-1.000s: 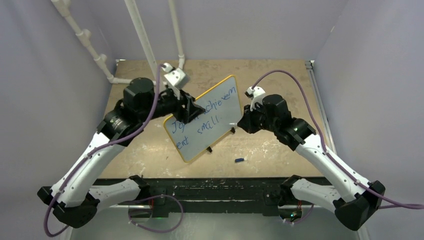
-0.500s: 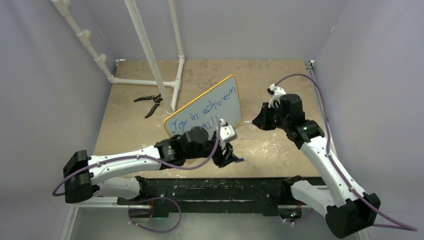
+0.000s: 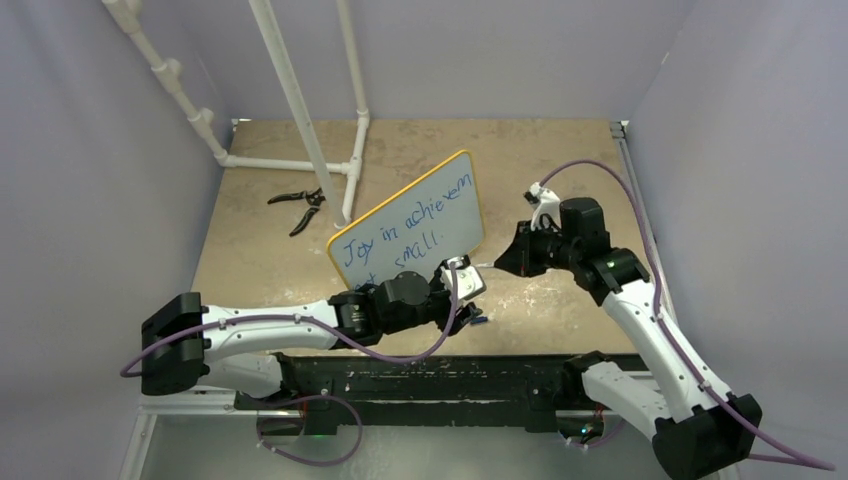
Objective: Write a sentence on the whiteboard
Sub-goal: Close the whiteboard marker at the center of the board.
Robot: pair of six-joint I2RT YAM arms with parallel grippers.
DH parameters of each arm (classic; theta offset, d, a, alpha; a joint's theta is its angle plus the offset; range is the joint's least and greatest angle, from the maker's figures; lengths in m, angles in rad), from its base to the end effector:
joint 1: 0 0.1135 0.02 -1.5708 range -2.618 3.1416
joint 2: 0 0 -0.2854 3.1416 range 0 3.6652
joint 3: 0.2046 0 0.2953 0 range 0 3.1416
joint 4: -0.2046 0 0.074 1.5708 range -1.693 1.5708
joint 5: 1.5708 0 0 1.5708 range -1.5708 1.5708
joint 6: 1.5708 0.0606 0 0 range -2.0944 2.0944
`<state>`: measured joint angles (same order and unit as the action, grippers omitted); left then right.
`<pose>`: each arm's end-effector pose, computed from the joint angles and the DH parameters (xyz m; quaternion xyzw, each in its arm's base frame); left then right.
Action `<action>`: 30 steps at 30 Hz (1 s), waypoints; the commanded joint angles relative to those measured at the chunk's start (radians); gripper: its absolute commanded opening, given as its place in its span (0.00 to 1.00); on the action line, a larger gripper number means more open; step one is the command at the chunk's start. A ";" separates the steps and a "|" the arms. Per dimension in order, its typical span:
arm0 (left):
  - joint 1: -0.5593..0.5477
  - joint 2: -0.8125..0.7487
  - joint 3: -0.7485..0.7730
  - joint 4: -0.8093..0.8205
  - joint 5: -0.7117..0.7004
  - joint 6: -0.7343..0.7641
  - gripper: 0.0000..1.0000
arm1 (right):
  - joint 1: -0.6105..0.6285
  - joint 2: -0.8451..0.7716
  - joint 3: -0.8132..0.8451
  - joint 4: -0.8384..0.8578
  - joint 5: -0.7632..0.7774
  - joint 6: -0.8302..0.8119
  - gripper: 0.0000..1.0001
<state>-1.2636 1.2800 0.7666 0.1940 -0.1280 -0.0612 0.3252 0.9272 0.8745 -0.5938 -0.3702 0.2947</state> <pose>0.1122 -0.3283 0.2551 0.4267 0.6882 -0.3186 0.4927 0.2250 0.0990 0.3079 -0.0955 0.8785 0.2906 0.3671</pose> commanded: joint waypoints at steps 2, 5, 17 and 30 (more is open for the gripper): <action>0.000 -0.033 0.076 -0.021 -0.044 0.137 0.59 | 0.000 -0.007 -0.028 -0.046 -0.364 -0.092 0.00; 0.000 -0.020 0.095 -0.046 0.006 0.169 0.61 | 0.000 -0.020 -0.016 -0.054 -0.428 -0.111 0.00; 0.000 0.004 0.113 -0.031 0.014 0.164 0.53 | 0.019 0.002 0.026 -0.070 -0.520 -0.144 0.00; 0.000 -0.008 0.058 -0.026 -0.006 0.053 0.00 | 0.026 -0.015 0.027 0.060 -0.597 -0.062 0.26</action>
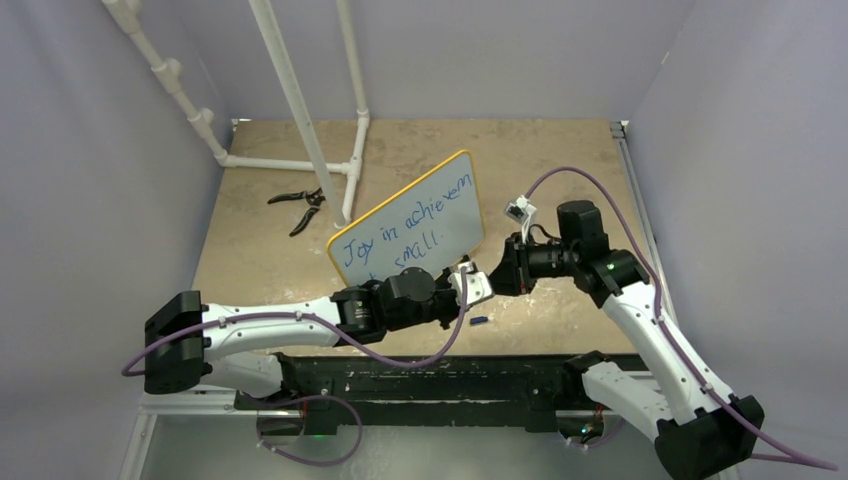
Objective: Write a sentence on the whiteboard
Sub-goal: Close the whiteboard marker at the center of the board.
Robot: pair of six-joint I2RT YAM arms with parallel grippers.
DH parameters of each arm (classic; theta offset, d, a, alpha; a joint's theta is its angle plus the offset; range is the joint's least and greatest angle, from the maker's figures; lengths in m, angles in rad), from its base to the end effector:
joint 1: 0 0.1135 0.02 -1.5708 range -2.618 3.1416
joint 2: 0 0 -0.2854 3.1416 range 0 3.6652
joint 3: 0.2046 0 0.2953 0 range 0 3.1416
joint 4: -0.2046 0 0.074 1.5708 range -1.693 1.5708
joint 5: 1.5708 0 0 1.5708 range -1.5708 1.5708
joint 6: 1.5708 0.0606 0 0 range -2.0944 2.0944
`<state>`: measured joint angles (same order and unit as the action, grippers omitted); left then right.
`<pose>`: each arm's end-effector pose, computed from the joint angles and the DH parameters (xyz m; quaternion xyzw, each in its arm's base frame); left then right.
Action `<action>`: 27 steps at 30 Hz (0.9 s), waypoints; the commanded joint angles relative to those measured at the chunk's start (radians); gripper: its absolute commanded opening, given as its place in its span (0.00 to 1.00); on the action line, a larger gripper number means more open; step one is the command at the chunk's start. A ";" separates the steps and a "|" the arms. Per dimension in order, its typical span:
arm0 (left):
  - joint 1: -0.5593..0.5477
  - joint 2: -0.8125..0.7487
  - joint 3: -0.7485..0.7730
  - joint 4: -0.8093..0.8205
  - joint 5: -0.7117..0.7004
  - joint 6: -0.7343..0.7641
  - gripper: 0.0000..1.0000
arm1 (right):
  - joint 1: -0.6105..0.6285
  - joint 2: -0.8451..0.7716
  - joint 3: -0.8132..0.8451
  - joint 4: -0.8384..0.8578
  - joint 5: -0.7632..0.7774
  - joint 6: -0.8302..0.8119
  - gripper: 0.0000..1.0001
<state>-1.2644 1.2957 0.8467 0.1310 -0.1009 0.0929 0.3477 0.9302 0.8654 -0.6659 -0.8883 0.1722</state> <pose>0.1134 -0.3381 0.2747 0.4849 0.6484 -0.2896 0.5105 0.1959 0.1210 0.3086 -0.2468 0.8060 0.4738 0.2550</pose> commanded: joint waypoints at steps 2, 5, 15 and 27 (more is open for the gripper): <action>0.006 -0.037 -0.040 0.066 -0.038 -0.171 0.00 | 0.004 -0.032 0.009 0.198 -0.058 0.128 0.41; 0.026 -0.045 -0.052 0.096 -0.036 -0.281 0.00 | 0.004 -0.066 -0.032 0.289 0.020 0.236 0.58; 0.058 -0.095 -0.109 0.223 -0.058 -0.549 0.00 | 0.004 -0.206 -0.133 0.535 0.305 0.508 0.77; 0.060 -0.107 -0.115 0.269 -0.080 -0.615 0.00 | 0.004 -0.284 -0.268 0.698 0.264 0.653 0.58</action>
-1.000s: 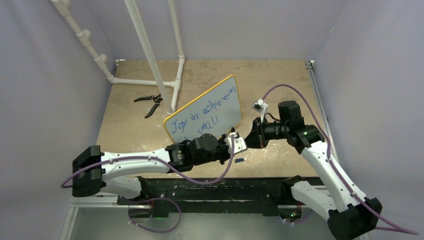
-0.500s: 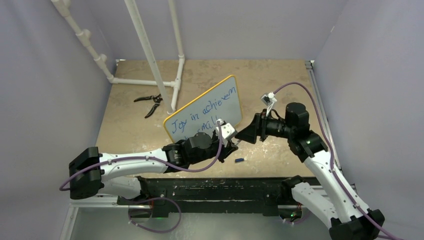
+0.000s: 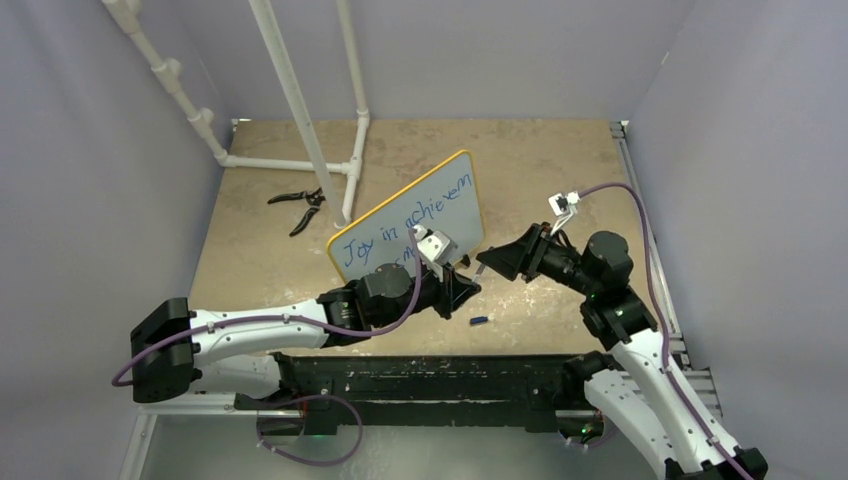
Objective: Write a sentence on the whiteboard
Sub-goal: Close the whiteboard marker at the center of the board.
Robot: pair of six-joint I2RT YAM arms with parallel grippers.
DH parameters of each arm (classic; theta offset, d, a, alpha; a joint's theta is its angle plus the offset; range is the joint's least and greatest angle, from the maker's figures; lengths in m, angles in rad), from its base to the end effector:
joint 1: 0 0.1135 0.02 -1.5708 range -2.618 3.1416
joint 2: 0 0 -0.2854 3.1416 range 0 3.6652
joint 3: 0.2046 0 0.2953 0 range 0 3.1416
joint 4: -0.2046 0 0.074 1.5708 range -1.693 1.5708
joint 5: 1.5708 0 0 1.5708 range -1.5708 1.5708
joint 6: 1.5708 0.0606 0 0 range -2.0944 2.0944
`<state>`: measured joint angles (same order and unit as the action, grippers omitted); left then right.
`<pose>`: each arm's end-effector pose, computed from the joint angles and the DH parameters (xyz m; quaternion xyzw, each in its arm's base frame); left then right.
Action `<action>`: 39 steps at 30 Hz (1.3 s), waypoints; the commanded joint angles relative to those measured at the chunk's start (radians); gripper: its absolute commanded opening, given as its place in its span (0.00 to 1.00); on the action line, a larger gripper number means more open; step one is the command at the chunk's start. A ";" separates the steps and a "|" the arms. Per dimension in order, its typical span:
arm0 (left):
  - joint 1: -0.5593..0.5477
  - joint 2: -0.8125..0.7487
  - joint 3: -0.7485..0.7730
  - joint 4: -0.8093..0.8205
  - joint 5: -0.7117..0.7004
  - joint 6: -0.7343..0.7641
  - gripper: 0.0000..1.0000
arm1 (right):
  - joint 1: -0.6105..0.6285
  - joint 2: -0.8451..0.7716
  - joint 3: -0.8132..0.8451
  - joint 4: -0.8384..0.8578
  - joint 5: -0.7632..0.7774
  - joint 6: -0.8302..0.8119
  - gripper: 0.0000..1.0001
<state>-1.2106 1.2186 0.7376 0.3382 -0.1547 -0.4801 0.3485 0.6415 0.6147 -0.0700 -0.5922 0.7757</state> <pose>0.1279 -0.3132 0.2817 0.2219 0.7219 -0.4498 0.4769 0.1818 0.1020 0.3245 -0.0415 0.7337 0.5254 0.4288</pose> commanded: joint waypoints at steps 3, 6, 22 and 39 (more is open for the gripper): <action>0.008 -0.028 -0.003 0.071 -0.033 -0.044 0.00 | 0.003 0.013 -0.029 0.115 -0.064 0.045 0.49; 0.009 -0.015 0.008 0.072 -0.032 -0.046 0.00 | 0.003 0.026 -0.047 0.148 -0.112 0.053 0.43; 0.023 0.066 0.026 0.002 -0.003 0.046 0.43 | 0.003 0.048 -0.021 0.041 0.115 -0.071 0.00; -0.015 0.363 -0.051 0.146 0.126 0.328 0.57 | 0.003 -0.025 0.052 -0.191 0.751 -0.193 0.00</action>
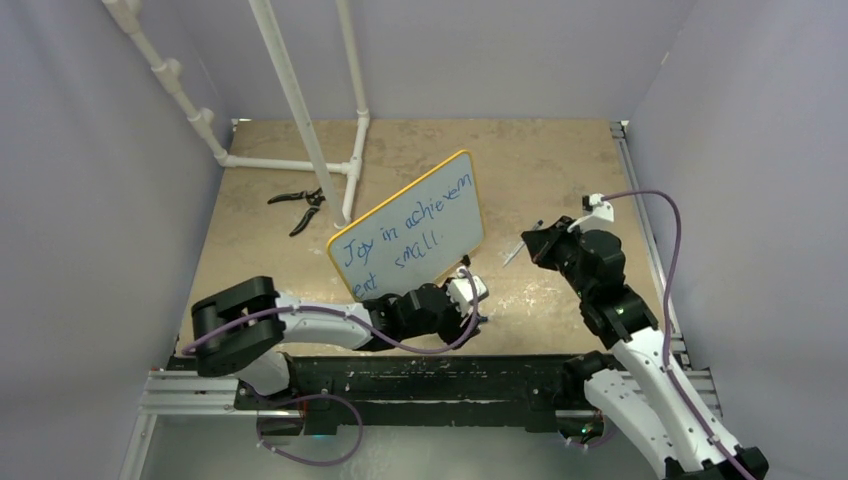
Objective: Write a sentence on the whiteboard
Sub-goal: Close the whiteboard marker at the center of the board.
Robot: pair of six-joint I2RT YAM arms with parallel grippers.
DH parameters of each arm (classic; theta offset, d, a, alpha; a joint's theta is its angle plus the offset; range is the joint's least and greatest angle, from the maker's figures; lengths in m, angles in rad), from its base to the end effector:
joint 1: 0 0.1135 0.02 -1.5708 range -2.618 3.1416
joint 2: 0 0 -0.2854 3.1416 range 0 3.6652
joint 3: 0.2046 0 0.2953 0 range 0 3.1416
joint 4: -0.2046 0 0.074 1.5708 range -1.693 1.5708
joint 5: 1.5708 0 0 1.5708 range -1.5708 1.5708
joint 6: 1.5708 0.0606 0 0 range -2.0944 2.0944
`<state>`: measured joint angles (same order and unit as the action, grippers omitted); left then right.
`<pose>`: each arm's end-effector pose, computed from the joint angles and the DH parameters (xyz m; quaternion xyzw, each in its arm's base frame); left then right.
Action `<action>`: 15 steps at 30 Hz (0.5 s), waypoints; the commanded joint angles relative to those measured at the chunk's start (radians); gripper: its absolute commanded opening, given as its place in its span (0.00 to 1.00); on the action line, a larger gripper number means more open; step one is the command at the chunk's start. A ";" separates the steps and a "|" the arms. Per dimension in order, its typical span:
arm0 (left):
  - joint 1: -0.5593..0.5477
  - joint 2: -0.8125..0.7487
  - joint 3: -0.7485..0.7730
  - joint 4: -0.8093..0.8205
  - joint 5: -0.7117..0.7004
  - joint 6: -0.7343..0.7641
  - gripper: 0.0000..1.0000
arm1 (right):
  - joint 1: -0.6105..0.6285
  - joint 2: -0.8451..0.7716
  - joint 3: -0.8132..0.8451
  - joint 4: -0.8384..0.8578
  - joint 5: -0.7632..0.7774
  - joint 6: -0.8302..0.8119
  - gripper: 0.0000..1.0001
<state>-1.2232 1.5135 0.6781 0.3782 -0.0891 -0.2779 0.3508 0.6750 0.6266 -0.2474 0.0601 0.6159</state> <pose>0.1286 -0.3392 0.1650 0.3651 0.7658 -0.3324 0.4119 0.2055 0.0713 0.2986 0.1239 0.7938 0.2551 0.5380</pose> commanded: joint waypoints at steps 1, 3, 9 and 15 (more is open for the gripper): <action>-0.002 0.092 0.021 0.103 0.056 0.141 0.57 | 0.001 -0.071 0.036 -0.016 0.095 -0.037 0.00; -0.002 0.133 0.044 0.111 0.054 0.171 0.56 | 0.001 -0.089 0.029 -0.021 0.097 -0.044 0.00; -0.002 0.233 0.110 0.091 0.054 0.239 0.53 | 0.000 -0.091 0.030 -0.041 0.085 -0.059 0.00; -0.005 0.285 0.145 0.066 0.034 0.271 0.49 | 0.001 -0.083 0.027 -0.038 0.076 -0.067 0.00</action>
<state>-1.2243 1.7733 0.7765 0.4255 -0.0525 -0.0605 0.3508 0.5892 0.6266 -0.2928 0.1211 0.5728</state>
